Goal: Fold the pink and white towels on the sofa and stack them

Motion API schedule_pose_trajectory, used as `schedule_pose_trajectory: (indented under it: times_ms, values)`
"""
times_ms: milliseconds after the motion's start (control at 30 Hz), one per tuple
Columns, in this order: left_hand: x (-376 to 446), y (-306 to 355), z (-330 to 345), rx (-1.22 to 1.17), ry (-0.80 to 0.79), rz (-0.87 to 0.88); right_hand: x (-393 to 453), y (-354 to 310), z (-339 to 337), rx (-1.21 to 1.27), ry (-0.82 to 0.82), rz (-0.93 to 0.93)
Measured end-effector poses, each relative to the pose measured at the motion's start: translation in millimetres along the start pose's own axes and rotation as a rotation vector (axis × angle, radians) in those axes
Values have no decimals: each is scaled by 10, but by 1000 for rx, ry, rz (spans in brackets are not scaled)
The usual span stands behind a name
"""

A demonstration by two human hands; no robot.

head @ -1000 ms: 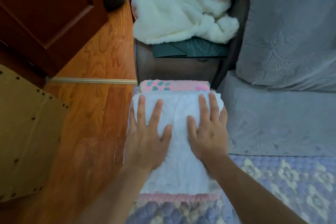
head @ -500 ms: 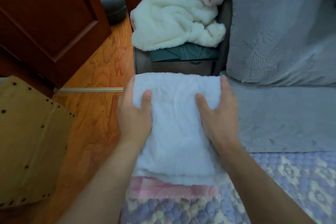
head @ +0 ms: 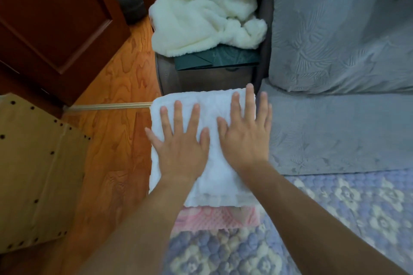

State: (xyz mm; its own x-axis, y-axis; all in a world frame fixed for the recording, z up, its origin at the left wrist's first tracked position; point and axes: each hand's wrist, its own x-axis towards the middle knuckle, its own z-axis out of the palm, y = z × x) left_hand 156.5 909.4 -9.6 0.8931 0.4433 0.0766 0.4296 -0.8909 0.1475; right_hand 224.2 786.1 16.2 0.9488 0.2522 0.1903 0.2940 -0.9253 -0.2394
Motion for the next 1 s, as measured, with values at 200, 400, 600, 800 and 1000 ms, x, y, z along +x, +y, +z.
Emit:
schedule_pose_trajectory:
  times_ms: [200,400,600,800,1000]
  values:
    - [24,-1,7,27,-40,53,-117,-62,166,-17,-47,-25]
    - [-29,-226,211,-77,-5,127,-29,248,471,79,8,-204]
    - [152,-207,456,-120,59,144,103,308,702,195,109,-197]
    - [95,-139,130,-31,-82,108,81,235,428,41,-253,-63]
    - [-192,47,-725,128,-270,62,-200,156,-479,-123,-404,-150]
